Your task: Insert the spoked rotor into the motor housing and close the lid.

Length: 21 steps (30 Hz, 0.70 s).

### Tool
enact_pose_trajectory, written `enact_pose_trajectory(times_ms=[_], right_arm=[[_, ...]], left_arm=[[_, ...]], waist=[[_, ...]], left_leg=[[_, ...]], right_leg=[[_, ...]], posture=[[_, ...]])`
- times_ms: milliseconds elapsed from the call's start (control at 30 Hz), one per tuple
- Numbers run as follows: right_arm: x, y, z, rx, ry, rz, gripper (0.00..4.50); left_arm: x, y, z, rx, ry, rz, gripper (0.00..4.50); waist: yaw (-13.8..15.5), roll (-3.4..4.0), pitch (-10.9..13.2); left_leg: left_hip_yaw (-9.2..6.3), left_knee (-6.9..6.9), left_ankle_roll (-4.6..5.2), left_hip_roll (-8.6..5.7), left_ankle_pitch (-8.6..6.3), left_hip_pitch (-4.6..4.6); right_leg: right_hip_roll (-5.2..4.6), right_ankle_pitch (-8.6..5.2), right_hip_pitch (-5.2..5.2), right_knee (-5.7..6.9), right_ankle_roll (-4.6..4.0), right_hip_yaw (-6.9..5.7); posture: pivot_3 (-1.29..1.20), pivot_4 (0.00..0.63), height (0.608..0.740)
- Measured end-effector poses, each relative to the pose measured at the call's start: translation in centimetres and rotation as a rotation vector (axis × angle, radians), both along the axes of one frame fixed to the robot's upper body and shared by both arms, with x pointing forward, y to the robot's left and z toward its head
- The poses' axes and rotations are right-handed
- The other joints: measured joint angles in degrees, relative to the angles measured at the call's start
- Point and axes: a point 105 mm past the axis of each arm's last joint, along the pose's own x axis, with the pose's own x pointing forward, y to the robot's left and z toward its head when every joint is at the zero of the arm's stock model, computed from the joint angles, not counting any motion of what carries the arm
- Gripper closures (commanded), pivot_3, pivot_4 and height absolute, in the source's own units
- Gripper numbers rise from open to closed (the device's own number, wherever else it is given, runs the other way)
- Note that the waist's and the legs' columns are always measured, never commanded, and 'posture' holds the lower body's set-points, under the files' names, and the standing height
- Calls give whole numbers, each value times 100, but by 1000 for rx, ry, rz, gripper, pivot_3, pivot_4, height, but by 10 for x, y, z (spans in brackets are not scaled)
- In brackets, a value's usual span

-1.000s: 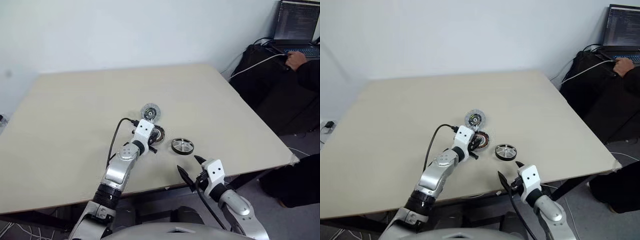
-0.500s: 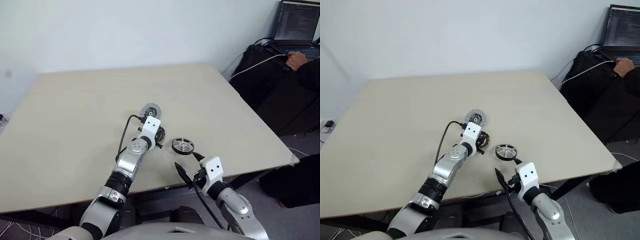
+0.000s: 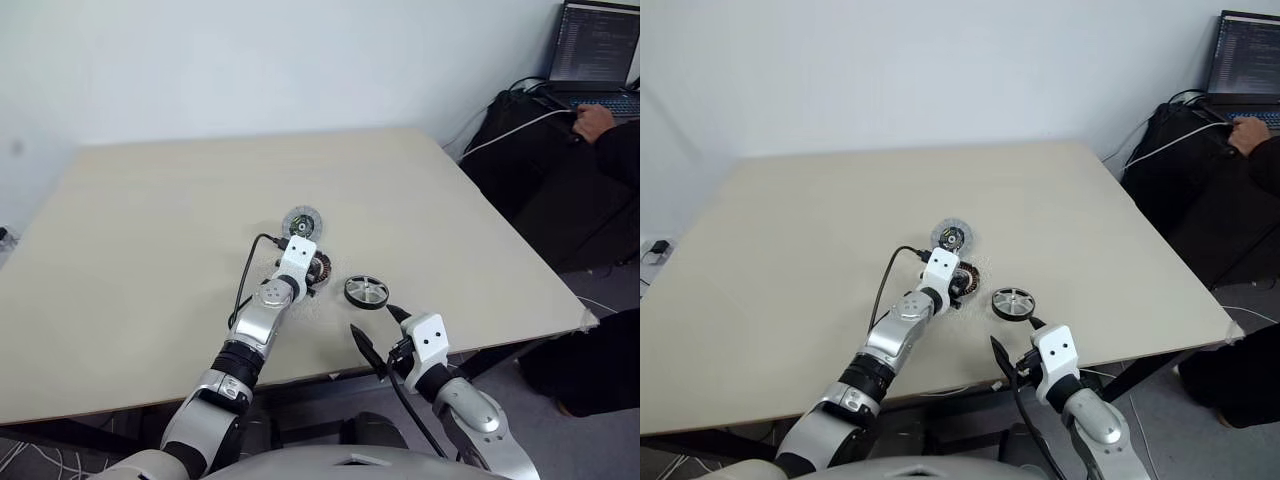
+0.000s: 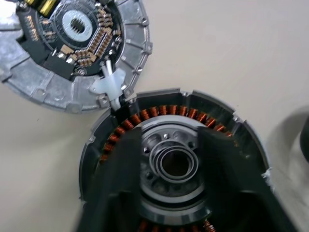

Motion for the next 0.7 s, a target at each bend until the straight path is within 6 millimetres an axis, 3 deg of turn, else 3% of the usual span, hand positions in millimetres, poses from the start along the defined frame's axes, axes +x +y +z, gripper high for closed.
enact_pose_trajectory(times_ms=[33,200,300,400,567,700], right_arm=[[0,0,0,0,-1,0,0],[0,1,2,0,0,2,0],[0,1,3,0,-3,3,0],[0,2,4,2,0,5,0],[4,7,8,7,5,4,0],[19,12,15,-35,-5,-18,0]], left_arm=[[0,0,0,-3,-1,2,1178],[-5,-8,11,-79,-45,-20,1178],[-10,-11,29,-135,-108,-45,1792],[-16,-10,44,-163,-157,-65,2789],[-34,9,46,-176,-170,-42,4446],[-44,40,39,-164,-163,58,4480]], waist=[[0,0,0],[-2,0,0],[-8,0,0],[-15,5,-3],[-18,8,-5],[-25,11,-5]], left_leg=[[0,0,0,0,0,-1],[0,2,3,0,-2,-5],[0,2,3,0,-2,-6],[0,5,3,1,-3,-5],[-1,9,3,2,-3,-4],[-1,21,3,4,-3,-4]], right_leg=[[0,0,0,0,0,0],[-2,0,-3,0,0,0],[-2,0,-5,0,-1,0],[-2,0,-3,2,0,0],[-2,0,-5,9,-1,0],[-5,0,-8,25,-1,2]], posture=[[0,0,740],[0,0,740],[0,0,740],[0,0,740],[0,0,740],[0,0,740]])
